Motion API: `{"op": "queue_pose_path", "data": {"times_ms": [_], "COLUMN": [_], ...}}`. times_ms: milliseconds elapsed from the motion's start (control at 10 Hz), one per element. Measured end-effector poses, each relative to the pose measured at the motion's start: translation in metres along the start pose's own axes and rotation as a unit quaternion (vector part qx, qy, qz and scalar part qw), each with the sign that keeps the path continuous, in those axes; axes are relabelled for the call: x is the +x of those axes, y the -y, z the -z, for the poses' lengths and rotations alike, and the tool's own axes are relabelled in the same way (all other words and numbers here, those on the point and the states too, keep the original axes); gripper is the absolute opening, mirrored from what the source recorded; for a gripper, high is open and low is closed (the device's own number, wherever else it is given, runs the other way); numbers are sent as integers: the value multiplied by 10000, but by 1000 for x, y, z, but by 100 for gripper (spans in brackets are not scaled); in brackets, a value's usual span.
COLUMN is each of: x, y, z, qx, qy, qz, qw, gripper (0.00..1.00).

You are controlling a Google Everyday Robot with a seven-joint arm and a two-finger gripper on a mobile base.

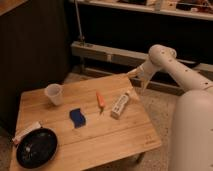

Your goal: Stand the bottle upright

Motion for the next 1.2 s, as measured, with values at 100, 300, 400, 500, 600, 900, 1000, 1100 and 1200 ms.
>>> {"op": "queue_pose_path", "data": {"times_ms": [100,300,400,500,600,900,1000,1100,1200], "x": [-2,-7,-10,-12,-12,-12,-10,-7,-5], "y": [-8,-6,0,4,4,2,1,0,0], "z": [-6,-19,-29,-36,-43,-62,-67,-73,-76], "qx": [56,7,-129,-213,-329,-578,-627,-680,-711], "qy": [146,220,204,192,142,42,7,-23,-47], "qz": [12,104,237,298,352,418,401,371,360], "qw": [9999,9997,9994,9991,9987,9974,9972,9970,9968], "gripper": [80,80,80,80,80,80,80,80,80]}}
